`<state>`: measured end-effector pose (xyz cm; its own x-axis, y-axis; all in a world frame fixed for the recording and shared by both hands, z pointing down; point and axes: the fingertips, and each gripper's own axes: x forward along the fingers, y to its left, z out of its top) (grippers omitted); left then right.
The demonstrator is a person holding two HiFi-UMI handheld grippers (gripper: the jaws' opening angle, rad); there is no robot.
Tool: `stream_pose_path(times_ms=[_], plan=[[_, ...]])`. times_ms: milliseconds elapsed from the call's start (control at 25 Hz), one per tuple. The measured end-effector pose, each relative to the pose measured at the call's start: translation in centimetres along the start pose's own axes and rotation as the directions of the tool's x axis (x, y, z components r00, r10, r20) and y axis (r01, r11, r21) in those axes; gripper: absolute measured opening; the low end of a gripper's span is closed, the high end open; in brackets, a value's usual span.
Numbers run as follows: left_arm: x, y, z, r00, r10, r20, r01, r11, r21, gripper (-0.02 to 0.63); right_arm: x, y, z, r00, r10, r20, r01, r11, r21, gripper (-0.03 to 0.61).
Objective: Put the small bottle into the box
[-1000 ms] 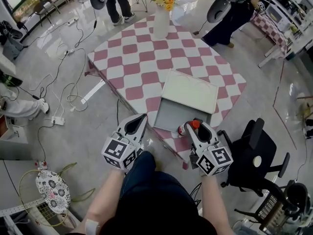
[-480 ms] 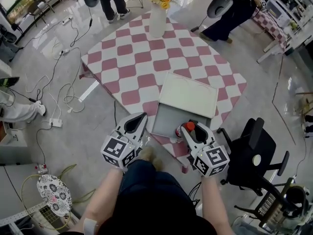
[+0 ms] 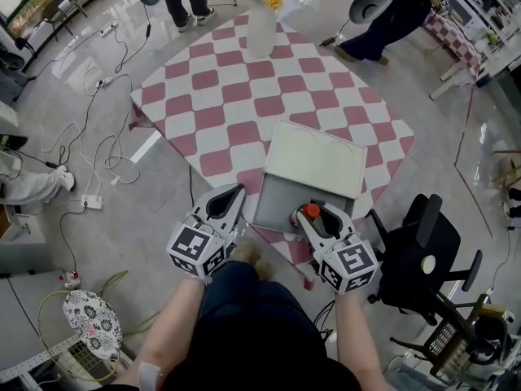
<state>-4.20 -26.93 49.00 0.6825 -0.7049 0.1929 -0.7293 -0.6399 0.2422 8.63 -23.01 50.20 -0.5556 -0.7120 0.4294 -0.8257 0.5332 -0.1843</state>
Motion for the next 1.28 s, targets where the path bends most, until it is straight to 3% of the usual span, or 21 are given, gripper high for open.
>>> stream_pose_path(times_ms=[1280], plan=[[0.0,1.0,-1.3,1.0,0.02,-0.018,-0.02,0.999,-0.033,0.0,1.4,1.0,-1.4,0.998,0.051,-0.045,-0.054,0.997,-0.06,0.162]])
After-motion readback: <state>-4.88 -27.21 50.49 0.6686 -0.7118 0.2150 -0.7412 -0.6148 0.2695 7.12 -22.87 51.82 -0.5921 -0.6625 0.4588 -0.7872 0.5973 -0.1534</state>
